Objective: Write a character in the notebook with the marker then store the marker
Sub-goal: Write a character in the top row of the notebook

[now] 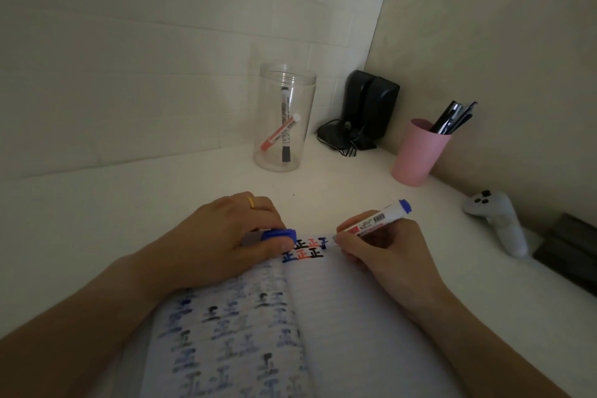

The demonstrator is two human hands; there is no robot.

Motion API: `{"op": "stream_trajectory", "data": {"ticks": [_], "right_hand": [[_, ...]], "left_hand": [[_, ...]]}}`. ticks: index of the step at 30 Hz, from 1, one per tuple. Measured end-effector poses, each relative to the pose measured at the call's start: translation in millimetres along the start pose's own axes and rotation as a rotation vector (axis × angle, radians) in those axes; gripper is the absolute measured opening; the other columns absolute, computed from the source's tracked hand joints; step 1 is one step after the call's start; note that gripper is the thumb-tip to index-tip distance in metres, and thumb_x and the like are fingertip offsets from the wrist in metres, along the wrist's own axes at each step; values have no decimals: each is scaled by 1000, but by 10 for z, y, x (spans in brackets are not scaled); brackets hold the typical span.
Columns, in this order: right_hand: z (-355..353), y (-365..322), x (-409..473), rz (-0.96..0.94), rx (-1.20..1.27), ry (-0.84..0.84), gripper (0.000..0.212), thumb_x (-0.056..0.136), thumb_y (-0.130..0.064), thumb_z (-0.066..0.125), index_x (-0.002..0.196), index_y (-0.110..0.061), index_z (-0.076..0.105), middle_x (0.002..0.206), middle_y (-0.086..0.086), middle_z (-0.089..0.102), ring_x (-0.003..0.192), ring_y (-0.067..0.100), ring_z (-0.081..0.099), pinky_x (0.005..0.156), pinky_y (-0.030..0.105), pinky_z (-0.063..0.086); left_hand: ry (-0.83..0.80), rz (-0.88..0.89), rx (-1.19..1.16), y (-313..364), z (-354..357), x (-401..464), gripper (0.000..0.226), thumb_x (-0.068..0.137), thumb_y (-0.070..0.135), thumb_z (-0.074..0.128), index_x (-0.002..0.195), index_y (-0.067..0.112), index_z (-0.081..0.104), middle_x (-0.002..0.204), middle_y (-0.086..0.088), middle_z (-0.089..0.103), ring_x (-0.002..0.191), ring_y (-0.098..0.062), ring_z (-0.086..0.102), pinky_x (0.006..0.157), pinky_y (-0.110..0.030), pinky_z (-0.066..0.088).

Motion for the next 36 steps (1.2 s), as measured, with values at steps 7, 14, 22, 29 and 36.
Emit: {"op": "stream_trajectory", "data": {"ticks": [7,14,22,29,36], "right_hand": [[-44,-20,-7,8,-98,64,5,78,-18,77,74,-21,77,71,-6,77,61,3,68,65,26,56],[-7,-26,-16,14,-65,14,5,79,-17,77,75,-20,78,68,-5,76,61,5,67,63,24,52],[-30,-35,-22,11,-56,32,7,79,-13,75,75,-17,77,72,-2,77,64,5,69,64,22,53],[-50,-43,-9,-8,-90,59,6,78,-14,75,74,-17,77,69,-2,76,63,4,68,64,22,54],[22,-85,-30,-32,-42,-11,7,81,-11,76,76,-16,77,73,1,77,65,6,68,64,20,53]], "left_hand": [[15,8,-9,21,-21,-6,30,98,59,46,104,39,67,102,23,62,95,-4,58,82,-30,51],[7,5,-11,18,-19,-7,30,98,59,46,106,39,67,103,24,62,96,-4,58,82,-29,51],[10,6,-19,28,-25,-15,30,98,59,46,106,39,68,103,23,63,95,-4,58,81,-31,52],[12,8,-25,39,-35,-10,38,97,63,42,105,37,68,101,24,63,93,-4,59,80,-33,52],[8,5,-14,22,-21,-20,31,98,60,45,106,39,67,102,25,61,95,-4,58,82,-32,52]]}}
Point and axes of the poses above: each hand's wrist, its own x-axis towards the middle knuckle, its own z-axis out of the palm, y = z × x, the point moved 10 cm from there along x, towards the middle knuckle
